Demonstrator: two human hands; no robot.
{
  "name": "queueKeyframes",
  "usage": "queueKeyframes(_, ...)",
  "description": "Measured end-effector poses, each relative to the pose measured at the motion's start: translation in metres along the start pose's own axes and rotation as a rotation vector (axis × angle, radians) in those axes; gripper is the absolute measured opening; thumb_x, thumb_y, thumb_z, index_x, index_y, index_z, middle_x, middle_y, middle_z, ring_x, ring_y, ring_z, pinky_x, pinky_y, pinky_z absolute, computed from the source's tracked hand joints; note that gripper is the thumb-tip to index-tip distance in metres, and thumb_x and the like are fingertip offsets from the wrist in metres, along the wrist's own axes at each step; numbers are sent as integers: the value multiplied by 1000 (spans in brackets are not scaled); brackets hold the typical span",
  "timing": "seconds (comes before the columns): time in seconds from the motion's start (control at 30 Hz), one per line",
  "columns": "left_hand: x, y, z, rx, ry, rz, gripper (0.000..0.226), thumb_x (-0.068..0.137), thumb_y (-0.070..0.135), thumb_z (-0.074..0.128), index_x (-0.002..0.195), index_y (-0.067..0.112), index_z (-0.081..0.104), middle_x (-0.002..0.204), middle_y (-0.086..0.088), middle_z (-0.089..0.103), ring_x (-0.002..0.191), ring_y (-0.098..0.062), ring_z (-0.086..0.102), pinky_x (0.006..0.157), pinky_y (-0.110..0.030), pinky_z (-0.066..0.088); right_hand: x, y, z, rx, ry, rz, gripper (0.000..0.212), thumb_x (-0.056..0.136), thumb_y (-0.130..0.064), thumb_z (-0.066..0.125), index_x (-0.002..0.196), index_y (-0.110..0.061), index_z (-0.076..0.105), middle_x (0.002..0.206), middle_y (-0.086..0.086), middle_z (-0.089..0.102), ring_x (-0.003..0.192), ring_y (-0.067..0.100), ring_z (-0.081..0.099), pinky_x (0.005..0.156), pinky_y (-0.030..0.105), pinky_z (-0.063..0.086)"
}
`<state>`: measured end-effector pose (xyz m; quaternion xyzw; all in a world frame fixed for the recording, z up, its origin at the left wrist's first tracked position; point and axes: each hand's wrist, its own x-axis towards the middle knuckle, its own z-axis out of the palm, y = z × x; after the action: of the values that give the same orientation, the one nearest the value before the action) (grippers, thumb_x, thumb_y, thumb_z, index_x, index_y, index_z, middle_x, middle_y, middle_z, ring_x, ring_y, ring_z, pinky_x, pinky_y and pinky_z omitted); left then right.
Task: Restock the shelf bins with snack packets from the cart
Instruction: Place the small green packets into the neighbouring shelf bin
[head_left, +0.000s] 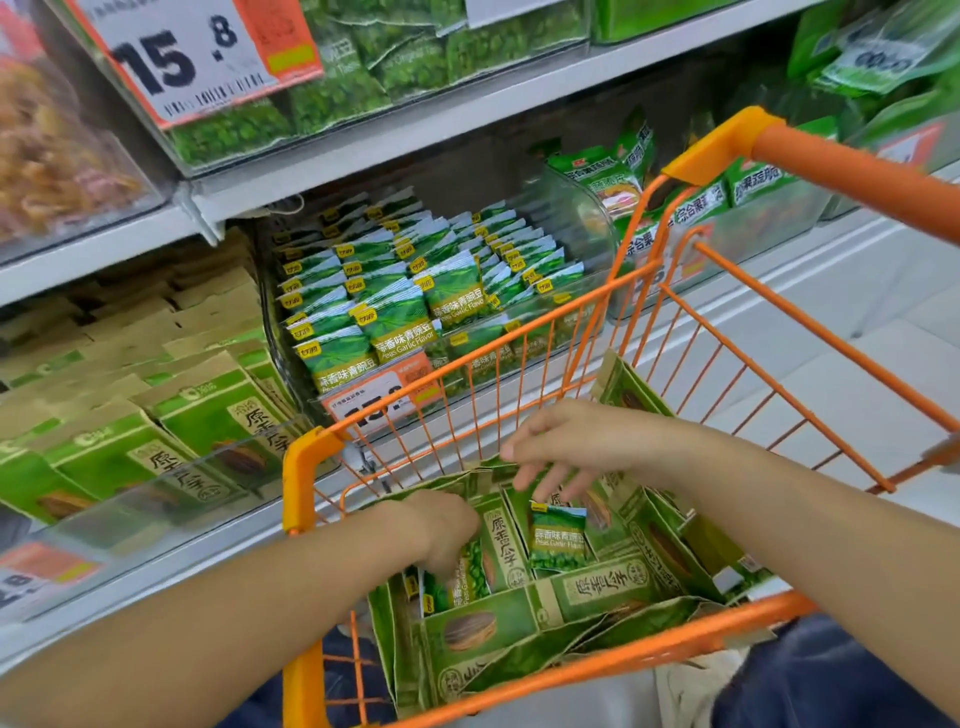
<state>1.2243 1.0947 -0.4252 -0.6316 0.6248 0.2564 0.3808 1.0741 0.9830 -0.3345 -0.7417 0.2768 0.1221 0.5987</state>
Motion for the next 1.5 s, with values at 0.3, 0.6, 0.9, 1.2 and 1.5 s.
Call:
queueKeyframes(0.3,-73,-21,-58,-1164,528,119,31,85,15,73,106,19,50,111,1,54,63,4,60,56,-19,51,2,0,-3,-331,250,-22,72,78,-32,78,139,-14,45,129,6,58,110,19,58,96,33,47)
queueKeyframes(0.6,-105,-16,-83,-1693,860,153,16,84,13,70,99,10,70,87,-2,75,77,-8,68,62,-20,55,-9,-20,-17,208,374,-289,27,84,-33,71,107,-23,60,95,-6,63,82,6,60,77,27,50)
queueKeyframes(0.9,-107,-24,-101,-1453,1069,31,5,86,13,69,90,12,72,81,-4,71,69,-9,58,64,-20,46,-6,-28,-30,74,656,-436,13,81,-27,75,83,-15,75,74,-3,71,71,7,66,68,23,50)
queueKeyframes(1.2,-65,-80,-135,-547,1243,-460,36,90,42,63,117,20,67,99,-4,74,107,-23,62,110,-39,30,5,-10,-35,-499,579,-47,17,92,-34,59,106,-27,65,102,-4,68,96,19,63,82,31,51)
queueKeyframes(1.5,-46,-79,-130,-510,1400,-454,31,88,43,65,110,22,67,103,-2,71,111,-24,55,106,-35,19,21,19,-6,-923,325,50,29,94,-39,53,111,-19,64,105,4,67,97,23,63,76,33,52)
